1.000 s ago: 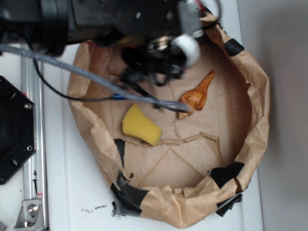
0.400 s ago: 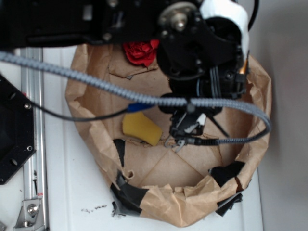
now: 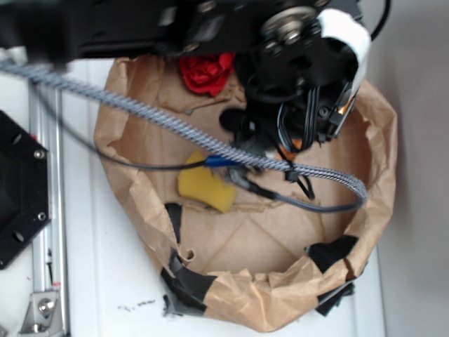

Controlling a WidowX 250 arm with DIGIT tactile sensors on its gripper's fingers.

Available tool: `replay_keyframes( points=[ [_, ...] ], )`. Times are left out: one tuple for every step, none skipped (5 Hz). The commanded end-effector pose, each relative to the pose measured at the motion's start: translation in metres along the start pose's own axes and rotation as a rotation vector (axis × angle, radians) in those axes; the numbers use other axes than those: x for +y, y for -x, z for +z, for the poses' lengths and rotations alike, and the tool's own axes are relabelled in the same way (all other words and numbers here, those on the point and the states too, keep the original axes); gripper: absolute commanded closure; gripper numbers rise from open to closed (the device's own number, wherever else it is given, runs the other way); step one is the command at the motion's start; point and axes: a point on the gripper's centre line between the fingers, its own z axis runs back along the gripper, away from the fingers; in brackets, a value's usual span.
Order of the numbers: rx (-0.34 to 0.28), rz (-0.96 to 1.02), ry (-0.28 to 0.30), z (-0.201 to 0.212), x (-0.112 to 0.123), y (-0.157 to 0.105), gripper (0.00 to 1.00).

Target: Grab the red paper.

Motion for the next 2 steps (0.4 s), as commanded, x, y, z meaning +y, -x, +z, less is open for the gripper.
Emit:
replay_keyframes(
  points=[
    [0.053, -0.349, -0.074, 0.009, 0.004, 0.018, 0.0],
    [0.096, -0.359, -0.077, 0.004, 0.008, 0.037, 0.0]
  ],
)
